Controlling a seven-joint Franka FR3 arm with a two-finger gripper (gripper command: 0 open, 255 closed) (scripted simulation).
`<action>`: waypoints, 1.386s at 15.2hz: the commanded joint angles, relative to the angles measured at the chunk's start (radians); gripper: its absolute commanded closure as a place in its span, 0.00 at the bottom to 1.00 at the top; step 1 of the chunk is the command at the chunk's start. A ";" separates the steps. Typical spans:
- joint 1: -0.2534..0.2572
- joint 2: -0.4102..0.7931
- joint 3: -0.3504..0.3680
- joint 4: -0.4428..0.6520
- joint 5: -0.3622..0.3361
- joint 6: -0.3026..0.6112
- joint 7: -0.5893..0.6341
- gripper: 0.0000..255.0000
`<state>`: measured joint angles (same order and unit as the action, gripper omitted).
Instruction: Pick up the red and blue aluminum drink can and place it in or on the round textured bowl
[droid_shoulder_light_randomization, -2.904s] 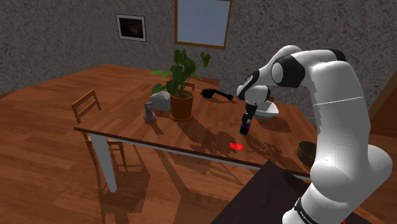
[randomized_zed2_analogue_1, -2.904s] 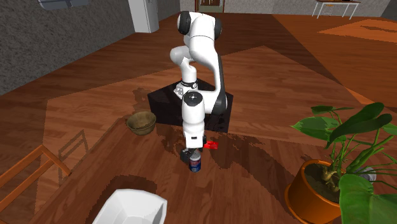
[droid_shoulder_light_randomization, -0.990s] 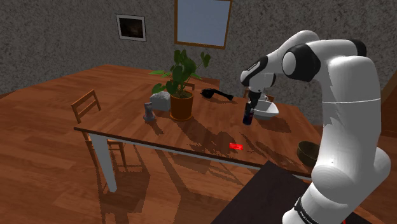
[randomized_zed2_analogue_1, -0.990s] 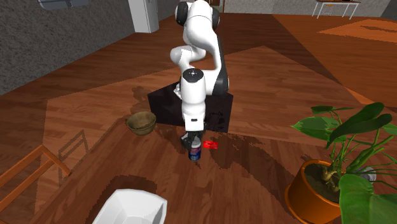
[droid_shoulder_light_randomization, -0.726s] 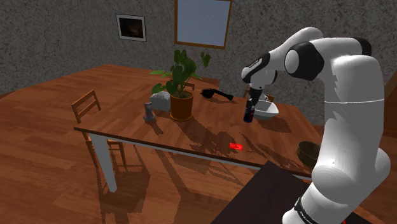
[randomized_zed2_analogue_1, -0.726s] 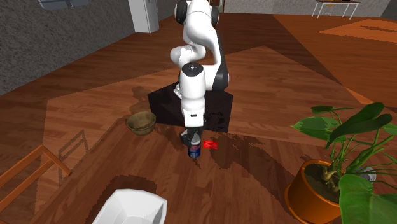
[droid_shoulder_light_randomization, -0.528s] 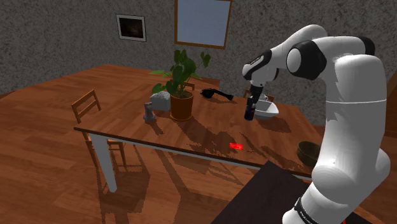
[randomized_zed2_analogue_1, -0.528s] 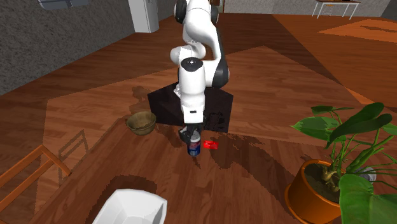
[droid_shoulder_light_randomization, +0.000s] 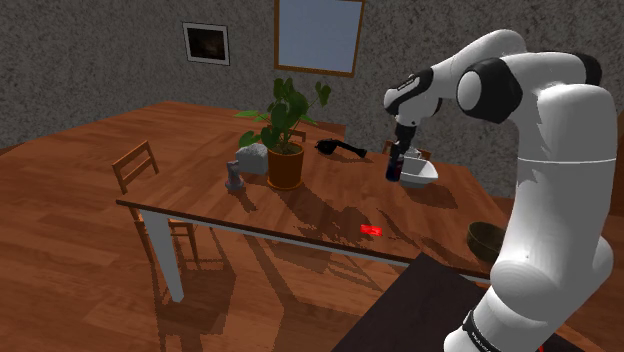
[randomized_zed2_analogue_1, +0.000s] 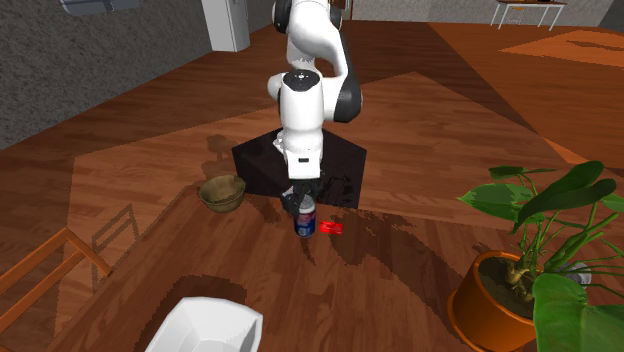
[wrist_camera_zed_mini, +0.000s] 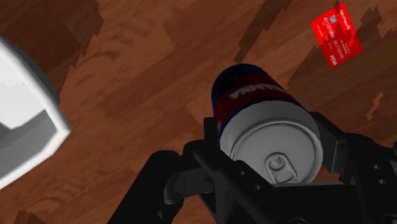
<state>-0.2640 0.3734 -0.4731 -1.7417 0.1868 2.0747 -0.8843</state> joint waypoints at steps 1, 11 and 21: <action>0.000 -0.033 -0.009 -0.037 -0.013 0.006 -0.009 1.00; -0.041 -0.300 -0.102 -0.347 -0.143 0.080 -0.104 1.00; -0.143 -0.524 -0.199 -0.532 -0.301 0.084 -0.211 1.00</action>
<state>-0.3944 -0.1254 -0.6627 -2.2535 -0.0946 2.1580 -1.0845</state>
